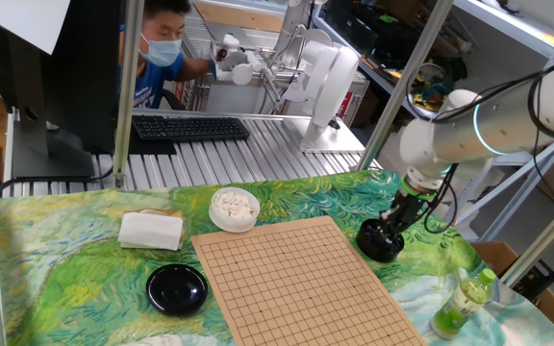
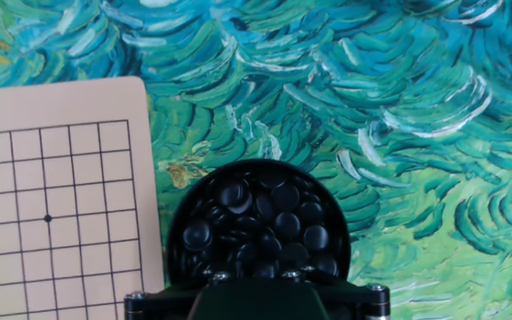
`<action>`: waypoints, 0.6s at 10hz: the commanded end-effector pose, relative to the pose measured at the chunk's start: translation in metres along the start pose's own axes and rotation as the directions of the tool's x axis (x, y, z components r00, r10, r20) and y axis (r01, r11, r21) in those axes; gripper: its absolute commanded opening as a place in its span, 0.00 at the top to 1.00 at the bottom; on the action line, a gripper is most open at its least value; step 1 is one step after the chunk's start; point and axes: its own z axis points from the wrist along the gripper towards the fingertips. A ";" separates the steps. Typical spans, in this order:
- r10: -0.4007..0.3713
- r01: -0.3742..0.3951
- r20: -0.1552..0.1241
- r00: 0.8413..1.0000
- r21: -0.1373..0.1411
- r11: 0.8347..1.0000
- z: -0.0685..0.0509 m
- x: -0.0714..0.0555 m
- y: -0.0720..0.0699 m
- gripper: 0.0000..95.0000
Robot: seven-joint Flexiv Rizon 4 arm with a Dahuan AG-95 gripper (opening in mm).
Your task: Play the first move as black on the 3-4 point in the upper right corner of the Go board
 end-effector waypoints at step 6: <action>0.080 -0.080 -0.009 0.997 -0.016 0.997 -0.009 -0.001 0.027 0.80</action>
